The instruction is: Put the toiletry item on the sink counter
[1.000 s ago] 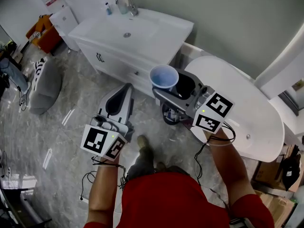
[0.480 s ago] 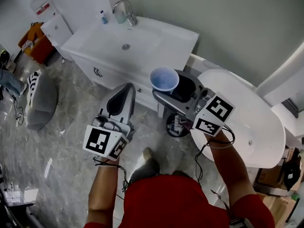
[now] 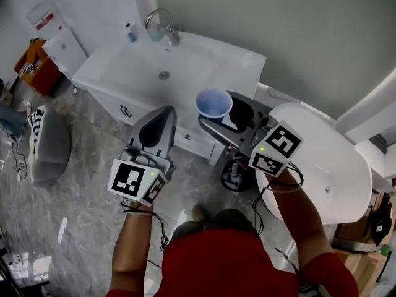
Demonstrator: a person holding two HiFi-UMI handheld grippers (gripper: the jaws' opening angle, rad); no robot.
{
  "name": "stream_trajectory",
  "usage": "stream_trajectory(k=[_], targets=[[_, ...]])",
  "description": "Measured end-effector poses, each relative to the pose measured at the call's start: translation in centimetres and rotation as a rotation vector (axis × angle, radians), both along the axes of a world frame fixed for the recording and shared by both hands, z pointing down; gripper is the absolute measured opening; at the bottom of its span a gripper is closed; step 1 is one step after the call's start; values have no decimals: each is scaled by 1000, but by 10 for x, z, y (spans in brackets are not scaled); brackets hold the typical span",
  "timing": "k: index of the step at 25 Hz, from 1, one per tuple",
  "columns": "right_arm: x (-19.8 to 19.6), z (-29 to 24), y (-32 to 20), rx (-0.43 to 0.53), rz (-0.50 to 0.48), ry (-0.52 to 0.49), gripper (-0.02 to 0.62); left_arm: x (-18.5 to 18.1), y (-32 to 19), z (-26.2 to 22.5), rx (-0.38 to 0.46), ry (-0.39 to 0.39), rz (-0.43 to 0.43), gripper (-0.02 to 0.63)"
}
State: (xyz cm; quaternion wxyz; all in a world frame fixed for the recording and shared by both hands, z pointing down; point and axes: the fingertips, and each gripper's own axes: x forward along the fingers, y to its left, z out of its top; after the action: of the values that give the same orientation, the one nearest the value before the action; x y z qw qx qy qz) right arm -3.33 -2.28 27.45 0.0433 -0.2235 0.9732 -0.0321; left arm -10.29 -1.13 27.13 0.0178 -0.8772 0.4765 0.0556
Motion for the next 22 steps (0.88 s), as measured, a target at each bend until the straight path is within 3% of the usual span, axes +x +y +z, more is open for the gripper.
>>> stream_trajectory(k=[10,22], targets=[[-13,12,-77,-22,12,20,293,-14,-71,16,-37,20,-5,17],[-20,12,-194,30,-6,29,293,-13,-189,22,-15,12,-20,17]])
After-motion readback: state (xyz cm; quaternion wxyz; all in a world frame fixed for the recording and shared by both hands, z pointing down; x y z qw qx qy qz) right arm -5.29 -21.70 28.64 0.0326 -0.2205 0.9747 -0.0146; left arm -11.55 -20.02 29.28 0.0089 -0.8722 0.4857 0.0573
